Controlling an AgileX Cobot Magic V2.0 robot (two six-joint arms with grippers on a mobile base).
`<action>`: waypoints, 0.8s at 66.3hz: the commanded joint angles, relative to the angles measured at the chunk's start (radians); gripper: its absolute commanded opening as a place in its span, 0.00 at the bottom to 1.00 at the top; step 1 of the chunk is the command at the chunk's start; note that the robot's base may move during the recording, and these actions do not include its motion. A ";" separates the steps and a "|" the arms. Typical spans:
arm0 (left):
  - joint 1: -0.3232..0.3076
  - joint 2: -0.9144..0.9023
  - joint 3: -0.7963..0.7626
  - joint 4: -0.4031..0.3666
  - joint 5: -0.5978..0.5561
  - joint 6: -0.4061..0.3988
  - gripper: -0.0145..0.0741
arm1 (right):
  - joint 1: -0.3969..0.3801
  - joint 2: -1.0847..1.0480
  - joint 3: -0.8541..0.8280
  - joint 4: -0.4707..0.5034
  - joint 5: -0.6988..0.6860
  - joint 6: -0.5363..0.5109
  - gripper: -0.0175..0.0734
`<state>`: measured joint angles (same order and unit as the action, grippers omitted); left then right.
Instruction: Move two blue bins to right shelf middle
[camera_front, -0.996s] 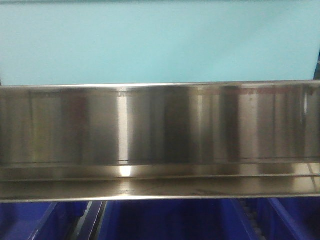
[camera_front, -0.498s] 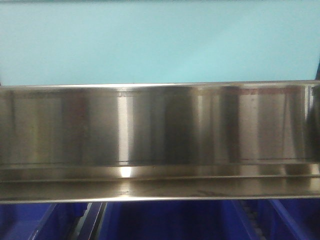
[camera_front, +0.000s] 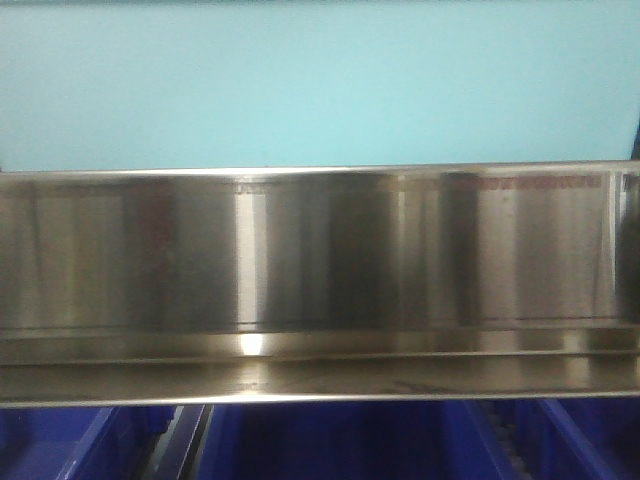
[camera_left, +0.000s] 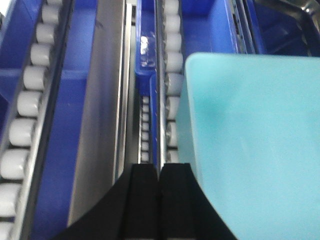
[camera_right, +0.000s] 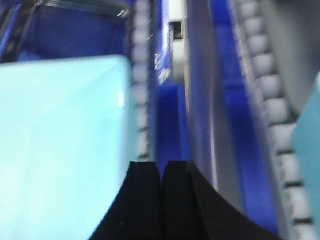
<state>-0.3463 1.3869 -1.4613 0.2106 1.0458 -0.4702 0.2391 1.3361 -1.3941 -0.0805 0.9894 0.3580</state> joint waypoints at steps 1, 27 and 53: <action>-0.008 -0.003 -0.009 -0.036 0.011 -0.013 0.04 | 0.014 0.012 -0.015 0.001 0.020 0.009 0.04; -0.008 0.010 -0.007 -0.075 0.020 -0.013 0.54 | 0.014 0.079 -0.022 0.074 -0.020 -0.036 0.59; 0.005 0.164 -0.007 -0.235 0.074 0.071 0.41 | 0.014 0.178 -0.022 0.120 0.056 -0.062 0.43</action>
<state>-0.3476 1.5332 -1.4613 0.0090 1.1170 -0.4198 0.2511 1.5034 -1.4053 0.0416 1.0459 0.3201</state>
